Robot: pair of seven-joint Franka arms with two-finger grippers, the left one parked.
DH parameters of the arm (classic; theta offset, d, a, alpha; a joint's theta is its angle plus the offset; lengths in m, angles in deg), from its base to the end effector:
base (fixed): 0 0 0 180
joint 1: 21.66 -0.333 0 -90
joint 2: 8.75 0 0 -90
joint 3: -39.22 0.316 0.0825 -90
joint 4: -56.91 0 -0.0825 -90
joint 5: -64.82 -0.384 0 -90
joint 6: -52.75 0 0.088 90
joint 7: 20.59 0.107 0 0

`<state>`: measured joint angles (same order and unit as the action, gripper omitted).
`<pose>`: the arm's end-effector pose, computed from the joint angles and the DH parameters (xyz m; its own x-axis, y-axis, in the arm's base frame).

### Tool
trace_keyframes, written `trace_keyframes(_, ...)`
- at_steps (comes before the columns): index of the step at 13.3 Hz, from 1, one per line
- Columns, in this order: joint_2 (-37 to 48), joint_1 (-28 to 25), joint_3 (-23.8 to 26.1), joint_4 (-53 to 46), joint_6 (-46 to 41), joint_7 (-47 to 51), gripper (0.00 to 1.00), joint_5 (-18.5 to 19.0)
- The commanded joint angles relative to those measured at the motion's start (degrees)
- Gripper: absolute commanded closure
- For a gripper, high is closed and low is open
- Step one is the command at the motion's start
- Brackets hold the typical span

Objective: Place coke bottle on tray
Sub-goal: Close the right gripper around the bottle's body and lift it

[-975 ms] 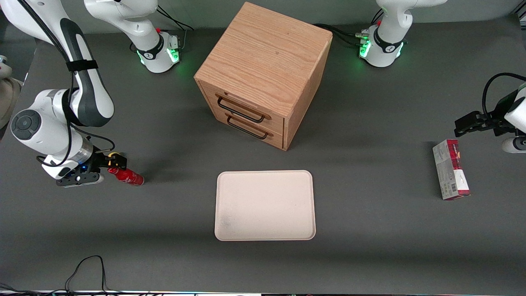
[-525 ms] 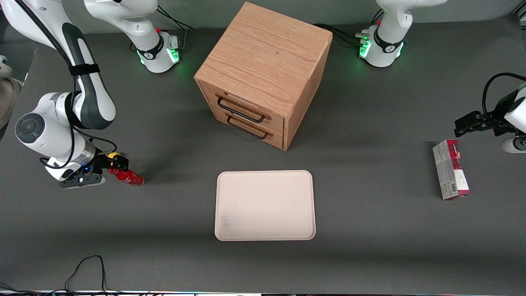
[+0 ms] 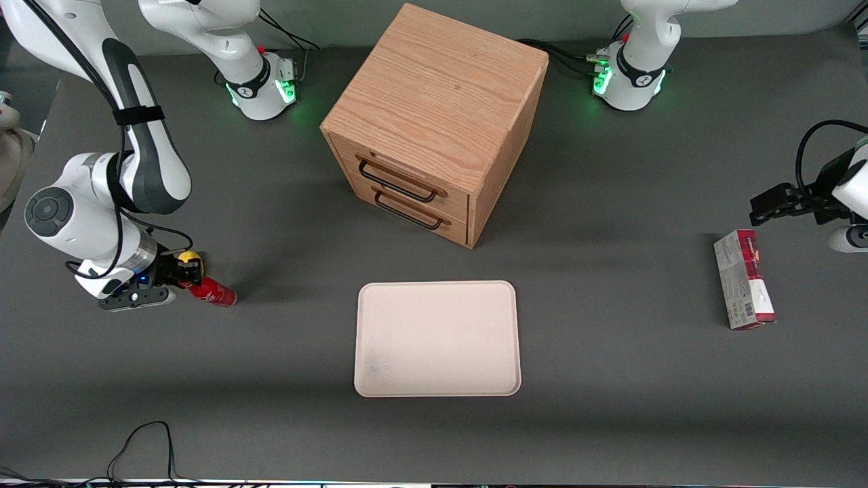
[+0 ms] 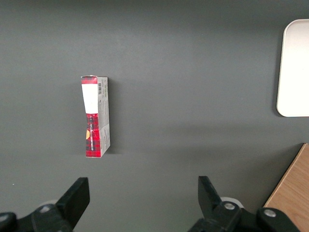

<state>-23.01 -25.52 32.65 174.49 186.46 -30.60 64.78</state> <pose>0.5898 -0.0262 0.3211 0.9910 0.1310 0.0289 0.1300 -0.9910 0.0332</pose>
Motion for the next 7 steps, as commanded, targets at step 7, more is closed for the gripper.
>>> trace_keyframes(7,1.52,-0.27,-0.2,-22.6,-26.6,-2.3,0.84,-2.41)
